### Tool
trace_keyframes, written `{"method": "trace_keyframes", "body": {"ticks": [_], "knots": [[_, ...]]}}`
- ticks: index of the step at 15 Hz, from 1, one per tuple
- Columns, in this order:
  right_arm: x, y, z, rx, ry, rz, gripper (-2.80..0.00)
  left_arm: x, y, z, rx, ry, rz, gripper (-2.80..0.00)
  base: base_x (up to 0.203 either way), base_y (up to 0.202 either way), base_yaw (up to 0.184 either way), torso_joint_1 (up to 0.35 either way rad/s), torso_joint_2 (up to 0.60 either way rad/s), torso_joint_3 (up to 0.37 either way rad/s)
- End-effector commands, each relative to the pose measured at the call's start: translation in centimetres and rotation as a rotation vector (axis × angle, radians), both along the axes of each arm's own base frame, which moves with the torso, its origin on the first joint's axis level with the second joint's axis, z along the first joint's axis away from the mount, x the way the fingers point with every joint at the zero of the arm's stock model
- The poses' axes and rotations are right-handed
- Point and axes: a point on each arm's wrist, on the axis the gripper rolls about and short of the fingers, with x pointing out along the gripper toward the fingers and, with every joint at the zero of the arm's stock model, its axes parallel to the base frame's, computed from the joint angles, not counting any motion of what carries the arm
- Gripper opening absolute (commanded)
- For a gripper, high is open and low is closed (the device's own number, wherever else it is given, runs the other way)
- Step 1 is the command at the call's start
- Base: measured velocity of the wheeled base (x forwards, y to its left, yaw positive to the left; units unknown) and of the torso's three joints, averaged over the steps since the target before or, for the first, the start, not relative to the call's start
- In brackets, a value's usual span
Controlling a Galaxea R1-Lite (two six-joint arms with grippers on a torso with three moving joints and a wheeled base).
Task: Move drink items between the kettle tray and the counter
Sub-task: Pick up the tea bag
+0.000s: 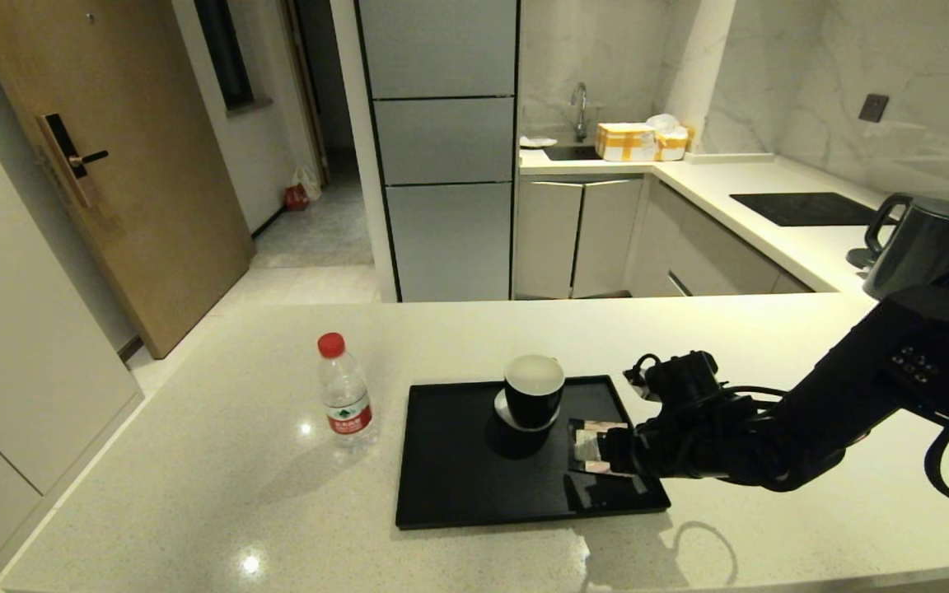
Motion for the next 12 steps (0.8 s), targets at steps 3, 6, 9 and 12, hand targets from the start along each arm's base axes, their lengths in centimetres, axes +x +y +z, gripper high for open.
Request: {"method": "trace_keyframes", "body": {"ticks": [3,6,9,12], "knots": [[0.31,0.14,-0.36,0.001,0.001,0.000,0.00,0.01,0.00,0.00,0.000,0.001,0.001,-2.80,0.000,0.000,0.000,0.000,0.00,0.000],[0.34,0.15,-0.33,0.001,0.000,-0.001,0.00,0.01,0.00,0.02,0.000,0.000,0.001,-2.80,0.000,0.000,0.000,0.000,0.00,0.000],[0.31,0.14,-0.42,0.000,0.003,-0.001,0.00,0.01,0.00,0.01,0.000,0.001,0.002,-2.80,0.000,0.000,0.000,0.000,0.00,0.000],[0.34,0.13,-0.56,-0.010,0.002,-0.007,0.00,0.01,0.00,0.00,0.000,0.001,0.002,-2.80,0.000,0.000,0.000,0.000,0.00,0.000]]}}
